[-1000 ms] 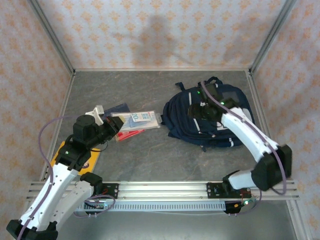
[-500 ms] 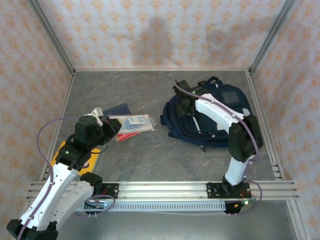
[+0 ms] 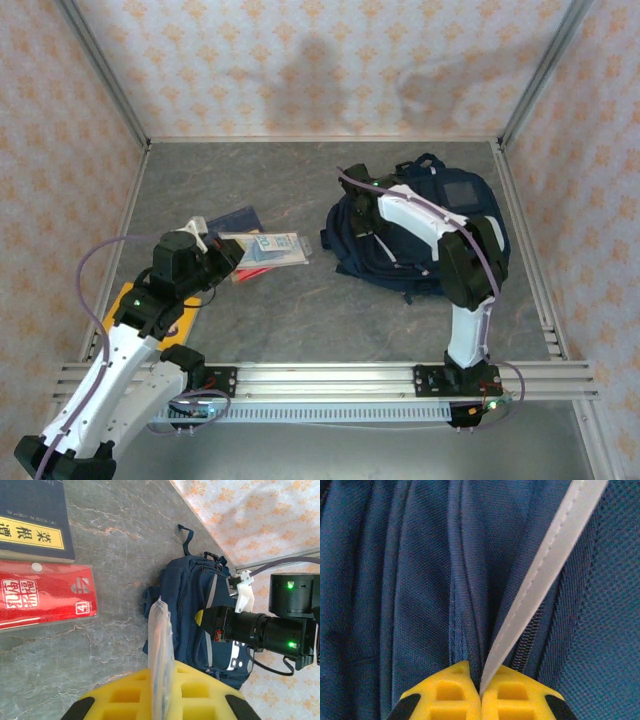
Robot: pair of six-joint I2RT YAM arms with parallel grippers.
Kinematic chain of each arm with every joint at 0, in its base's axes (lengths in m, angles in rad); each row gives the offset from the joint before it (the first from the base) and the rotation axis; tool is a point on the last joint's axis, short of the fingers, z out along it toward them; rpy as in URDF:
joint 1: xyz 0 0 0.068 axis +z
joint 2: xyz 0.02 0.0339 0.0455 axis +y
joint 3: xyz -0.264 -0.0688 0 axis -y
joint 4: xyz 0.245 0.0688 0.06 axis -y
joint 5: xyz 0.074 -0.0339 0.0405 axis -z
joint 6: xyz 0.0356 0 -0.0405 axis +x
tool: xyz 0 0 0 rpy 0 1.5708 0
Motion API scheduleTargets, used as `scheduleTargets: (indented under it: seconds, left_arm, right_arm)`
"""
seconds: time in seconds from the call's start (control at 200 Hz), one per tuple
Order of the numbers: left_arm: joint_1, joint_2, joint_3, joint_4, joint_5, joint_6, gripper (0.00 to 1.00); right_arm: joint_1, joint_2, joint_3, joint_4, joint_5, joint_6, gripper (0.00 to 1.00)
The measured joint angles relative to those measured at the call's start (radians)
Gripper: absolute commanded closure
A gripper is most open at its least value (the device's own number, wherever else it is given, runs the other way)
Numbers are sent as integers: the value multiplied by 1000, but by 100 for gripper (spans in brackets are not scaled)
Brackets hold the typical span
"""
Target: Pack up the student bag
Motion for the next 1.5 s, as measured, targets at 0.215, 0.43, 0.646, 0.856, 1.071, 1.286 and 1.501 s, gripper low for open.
scheduleTargets:
  seconds: [0.215, 0.43, 0.646, 0.856, 1.071, 1.286, 1.501]
  left_arm:
    - [0, 63, 21, -12, 26, 30, 100]
    - [0, 71, 37, 1, 47, 44, 100]
    - [-1, 71, 38, 45, 79, 48, 100]
    - [-25, 98, 33, 114, 86, 43, 100]
    - [-90, 171, -19, 236, 110, 4, 100]
    - [-103, 209, -68, 360, 141, -53, 100]
    - [-132, 280, -68, 471, 157, -86, 100]
  right_arm:
    - [-16, -187, -98, 15, -106, -68, 100]
    - [-93, -447, -201, 14, -370, -119, 100]
    - [-213, -638, -354, 84, -674, -118, 100]
    - [-261, -680, -398, 128, -913, -98, 100]
    - [-293, -679, -420, 212, -1086, -6, 100]
    - [-310, -676, -420, 230, -1138, 29, 100]
    - [-310, -676, -420, 231, -1141, 35, 100]
